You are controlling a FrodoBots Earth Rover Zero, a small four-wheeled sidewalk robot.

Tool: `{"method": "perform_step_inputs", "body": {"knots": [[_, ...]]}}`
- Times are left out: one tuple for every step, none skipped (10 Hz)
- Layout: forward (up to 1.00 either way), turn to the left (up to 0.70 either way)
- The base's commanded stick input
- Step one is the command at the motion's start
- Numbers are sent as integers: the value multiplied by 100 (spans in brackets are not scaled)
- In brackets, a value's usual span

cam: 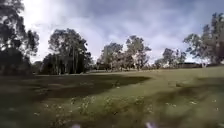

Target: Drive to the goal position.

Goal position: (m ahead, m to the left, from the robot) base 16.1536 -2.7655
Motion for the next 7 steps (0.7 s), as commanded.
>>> {"method": "perform_step_inputs", "body": {"knots": [[70, -34], [70, -34], [70, 0], [70, 0], [70, 0], [70, 0], [70, 0]]}}
